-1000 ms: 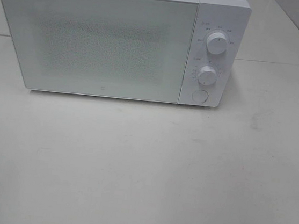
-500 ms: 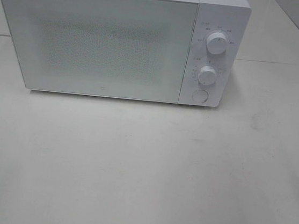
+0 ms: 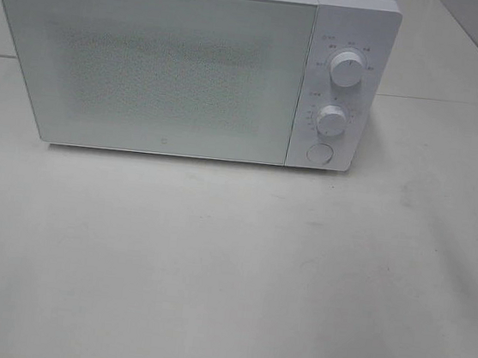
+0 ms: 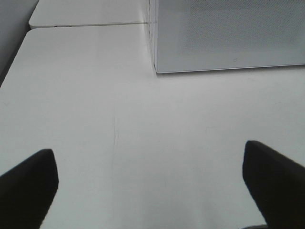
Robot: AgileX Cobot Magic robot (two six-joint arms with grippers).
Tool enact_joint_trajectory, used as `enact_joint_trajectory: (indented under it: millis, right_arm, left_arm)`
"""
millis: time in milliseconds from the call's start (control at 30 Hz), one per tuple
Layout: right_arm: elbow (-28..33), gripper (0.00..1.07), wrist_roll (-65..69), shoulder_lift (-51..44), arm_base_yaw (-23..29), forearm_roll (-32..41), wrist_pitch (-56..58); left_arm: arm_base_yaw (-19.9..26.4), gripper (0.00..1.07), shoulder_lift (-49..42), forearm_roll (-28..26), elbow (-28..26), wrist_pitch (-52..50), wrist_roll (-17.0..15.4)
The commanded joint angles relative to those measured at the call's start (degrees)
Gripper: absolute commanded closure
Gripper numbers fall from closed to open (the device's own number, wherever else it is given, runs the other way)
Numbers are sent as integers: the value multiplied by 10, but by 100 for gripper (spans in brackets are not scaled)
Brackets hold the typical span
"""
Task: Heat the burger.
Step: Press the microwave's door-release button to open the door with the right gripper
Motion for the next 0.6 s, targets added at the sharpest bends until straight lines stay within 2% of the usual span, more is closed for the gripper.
enact_joint_trajectory:
  millis: [33, 133, 167, 200, 267, 600]
  right_arm:
    - [-5, 31, -3, 32, -3, -1, -54]
    - [2, 31, -3, 70, -3, -10, -117]
    - [17, 31, -3, 94, -3, -17, -176]
    - [17, 31, -3, 94, -3, -17, -176]
    - [50, 31, -3, 121, -3, -16, -280]
    - [132, 31, -6, 185, -3, -1, -460]
  left_arm:
    - [1, 3, -12, 2, 2, -3, -5]
    - [1, 3, -12, 2, 2, -3, -5]
    - [1, 3, -12, 2, 2, -3, -5]
    - [1, 3, -12, 2, 2, -3, -5]
    - [1, 3, -12, 2, 2, -3, -5]
    - [1, 3, -12, 2, 2, -3, -5]
